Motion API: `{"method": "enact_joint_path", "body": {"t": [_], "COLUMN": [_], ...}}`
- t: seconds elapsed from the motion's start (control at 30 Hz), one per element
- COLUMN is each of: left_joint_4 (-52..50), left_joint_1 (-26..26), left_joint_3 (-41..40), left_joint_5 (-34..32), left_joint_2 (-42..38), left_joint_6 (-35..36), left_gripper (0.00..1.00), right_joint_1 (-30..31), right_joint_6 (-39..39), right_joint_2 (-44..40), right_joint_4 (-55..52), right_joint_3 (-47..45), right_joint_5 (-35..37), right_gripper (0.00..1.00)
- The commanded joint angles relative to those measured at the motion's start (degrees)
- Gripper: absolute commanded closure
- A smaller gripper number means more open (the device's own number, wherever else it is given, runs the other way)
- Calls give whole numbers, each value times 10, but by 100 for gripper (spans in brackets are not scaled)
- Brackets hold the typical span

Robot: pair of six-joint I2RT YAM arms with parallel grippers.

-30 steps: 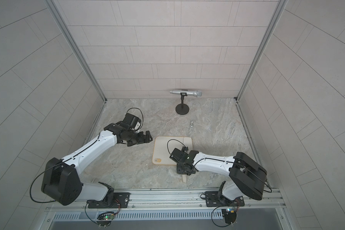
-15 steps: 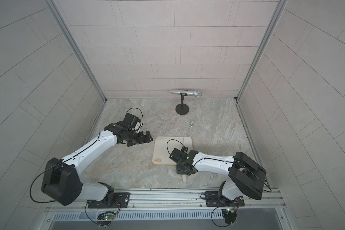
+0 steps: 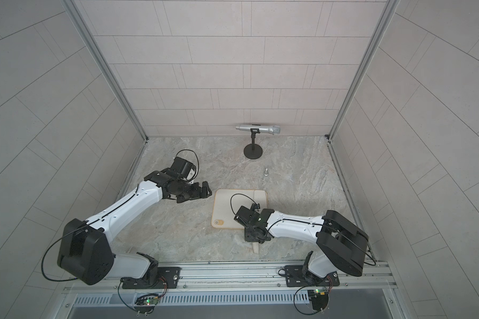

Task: Align the knife with the edge of the cutting board
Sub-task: Adjust the knife at the edge of the cutting board.

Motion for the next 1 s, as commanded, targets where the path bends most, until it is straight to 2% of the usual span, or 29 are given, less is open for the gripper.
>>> {"method": "enact_joint_path", "body": {"t": [0.0, 0.13, 0.33, 0.6, 0.9, 0.97], "left_joint_4": [-12, -12, -12, -13, -14, -14], "left_joint_1": [-3, -2, -3, -4, -3, -3], "left_joint_3": [2, 2, 1, 1, 2, 2], "left_joint_5": [0, 0, 1, -1, -7, -7], "left_joint_2": [-3, -3, -3, -3, -1, 0], "left_joint_6": [8, 8, 8, 8, 9, 9], "left_gripper": [0, 0, 0, 0, 0, 0], "right_joint_1": [5, 5, 5, 5, -3, -12], "right_joint_6": [-9, -5, 0, 2, -28, -39], "right_joint_2": [15, 15, 13, 0, -66, -89], "right_joint_4": [20, 18, 10, 1, -50, -61], "right_joint_3": [0, 0, -1, 0, 28, 30], "right_joint_5": [-1, 1, 7, 14, 36, 42], "right_gripper": [99, 98, 82, 51, 12, 8]}}
